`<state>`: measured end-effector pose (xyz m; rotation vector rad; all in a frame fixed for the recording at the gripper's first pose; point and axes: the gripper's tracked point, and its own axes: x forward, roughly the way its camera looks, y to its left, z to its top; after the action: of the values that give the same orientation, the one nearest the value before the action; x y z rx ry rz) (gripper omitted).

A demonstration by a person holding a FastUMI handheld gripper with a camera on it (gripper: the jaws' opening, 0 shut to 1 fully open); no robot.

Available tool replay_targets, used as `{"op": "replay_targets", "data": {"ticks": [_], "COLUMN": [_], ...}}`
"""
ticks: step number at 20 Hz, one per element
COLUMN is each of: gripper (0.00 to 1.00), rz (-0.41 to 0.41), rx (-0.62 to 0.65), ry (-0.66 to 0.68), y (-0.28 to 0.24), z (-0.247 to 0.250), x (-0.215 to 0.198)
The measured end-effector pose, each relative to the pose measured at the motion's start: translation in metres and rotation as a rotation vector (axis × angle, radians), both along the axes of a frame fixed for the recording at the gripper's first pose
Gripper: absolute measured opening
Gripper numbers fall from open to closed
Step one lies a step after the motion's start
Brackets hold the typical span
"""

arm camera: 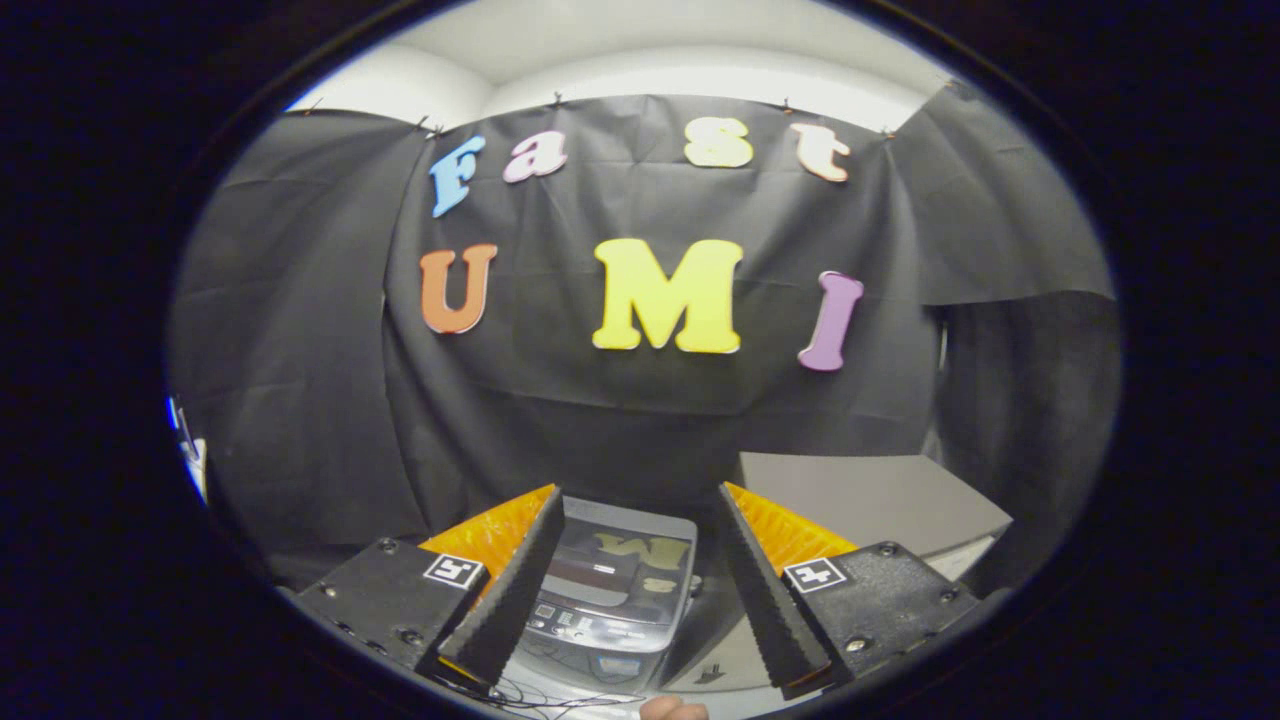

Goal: Put the clothes into the washing machine and then close the washing machine lid.

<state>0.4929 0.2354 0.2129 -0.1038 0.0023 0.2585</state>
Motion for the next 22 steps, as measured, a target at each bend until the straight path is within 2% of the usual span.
{"op": "replay_targets", "data": {"ticks": [4,9,15,22], "gripper": [0.95,0.98,0.99,0.99], "rz": [-0.037,-0.060,-0.025,-0.015], "rx": [0.034,0.033,-0.030,-0.003], "ry": [-0.015,-0.053,-0.061,-0.041], "y": [-0.037,-0.094,-0.135,-0.171], "z": [0.012,0.023,0.011,0.013], "x": [-0.030,-0.096,-0.146,-0.147]}}
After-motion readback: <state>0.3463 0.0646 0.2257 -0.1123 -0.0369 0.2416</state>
